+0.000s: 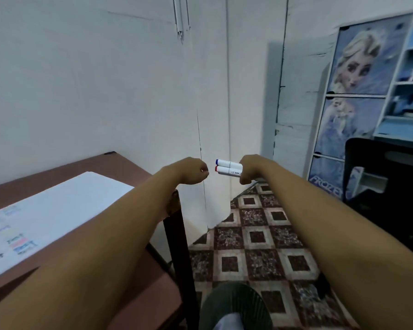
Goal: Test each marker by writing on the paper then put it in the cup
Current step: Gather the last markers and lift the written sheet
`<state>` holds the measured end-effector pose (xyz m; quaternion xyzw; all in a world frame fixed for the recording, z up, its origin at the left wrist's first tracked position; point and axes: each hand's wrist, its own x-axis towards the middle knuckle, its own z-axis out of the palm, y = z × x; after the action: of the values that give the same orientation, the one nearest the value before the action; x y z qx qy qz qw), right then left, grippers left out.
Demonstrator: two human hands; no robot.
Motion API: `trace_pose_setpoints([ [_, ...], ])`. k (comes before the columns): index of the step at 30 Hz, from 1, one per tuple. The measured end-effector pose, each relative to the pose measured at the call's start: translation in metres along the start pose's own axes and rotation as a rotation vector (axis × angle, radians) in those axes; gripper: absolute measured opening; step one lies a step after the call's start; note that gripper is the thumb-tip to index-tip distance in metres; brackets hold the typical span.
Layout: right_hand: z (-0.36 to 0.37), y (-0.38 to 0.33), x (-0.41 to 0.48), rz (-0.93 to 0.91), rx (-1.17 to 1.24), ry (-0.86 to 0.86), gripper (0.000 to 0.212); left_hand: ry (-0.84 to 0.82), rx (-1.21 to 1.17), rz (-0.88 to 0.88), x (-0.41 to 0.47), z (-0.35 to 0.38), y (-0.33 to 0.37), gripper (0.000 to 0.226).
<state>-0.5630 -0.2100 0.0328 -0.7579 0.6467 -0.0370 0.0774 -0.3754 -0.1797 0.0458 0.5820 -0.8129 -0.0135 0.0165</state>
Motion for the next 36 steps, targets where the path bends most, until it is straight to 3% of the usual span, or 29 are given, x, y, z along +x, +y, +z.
trace_pose_setpoints([
  [21, 0.197, 0.06, -0.015, 0.142, 0.018, -0.426, 0.054, -0.354, -0.025, 0.071, 0.008, 0.186, 0.025, 0.035],
  [36, 0.303, 0.04, -0.026, 0.076, -0.027, -0.709, 0.048, -0.611, -0.103, 0.053, -0.013, 0.294, 0.004, 0.028],
])
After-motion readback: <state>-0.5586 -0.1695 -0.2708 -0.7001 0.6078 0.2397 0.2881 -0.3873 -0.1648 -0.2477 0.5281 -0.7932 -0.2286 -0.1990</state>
